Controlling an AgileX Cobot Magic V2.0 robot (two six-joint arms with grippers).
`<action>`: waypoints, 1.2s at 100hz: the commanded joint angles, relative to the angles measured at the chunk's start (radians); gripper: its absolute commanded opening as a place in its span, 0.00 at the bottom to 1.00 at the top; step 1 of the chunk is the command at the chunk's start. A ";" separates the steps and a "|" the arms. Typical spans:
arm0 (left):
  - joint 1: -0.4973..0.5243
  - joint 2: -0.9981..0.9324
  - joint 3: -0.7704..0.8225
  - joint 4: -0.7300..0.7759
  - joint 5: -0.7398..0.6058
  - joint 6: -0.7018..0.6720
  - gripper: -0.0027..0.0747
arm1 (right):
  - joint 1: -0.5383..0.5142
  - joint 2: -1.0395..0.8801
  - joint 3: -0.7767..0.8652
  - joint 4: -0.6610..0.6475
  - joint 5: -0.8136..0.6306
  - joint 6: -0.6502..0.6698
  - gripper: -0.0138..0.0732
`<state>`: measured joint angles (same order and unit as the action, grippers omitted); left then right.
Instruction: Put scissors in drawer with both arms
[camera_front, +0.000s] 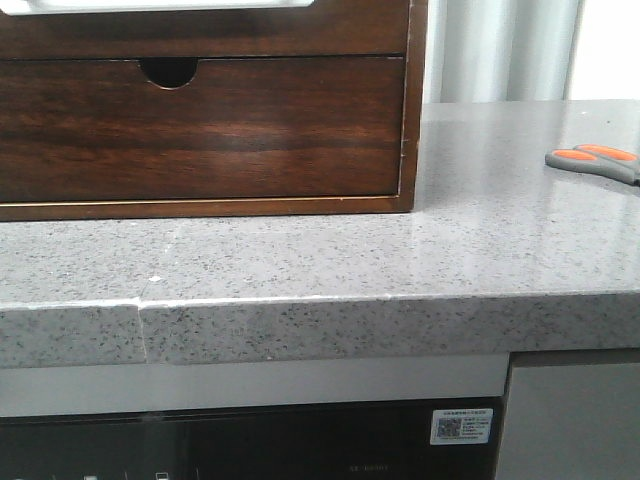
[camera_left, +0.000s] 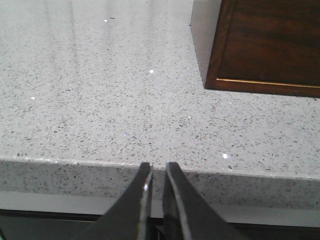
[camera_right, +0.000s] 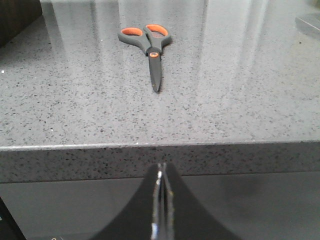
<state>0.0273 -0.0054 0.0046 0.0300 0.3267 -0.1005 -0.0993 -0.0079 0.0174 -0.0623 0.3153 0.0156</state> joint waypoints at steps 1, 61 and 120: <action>0.001 -0.034 0.017 -0.003 -0.053 -0.007 0.04 | -0.006 -0.023 0.012 -0.010 -0.034 -0.001 0.02; 0.001 -0.034 0.015 0.017 -0.055 -0.007 0.04 | -0.006 -0.023 0.012 -0.012 -0.034 -0.001 0.02; 0.001 -0.034 0.015 0.053 -0.161 -0.007 0.04 | -0.006 -0.023 0.012 -0.023 -0.075 -0.001 0.02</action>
<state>0.0273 -0.0054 0.0046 0.0771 0.2657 -0.1005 -0.0993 -0.0079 0.0174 -0.0669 0.3133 0.0156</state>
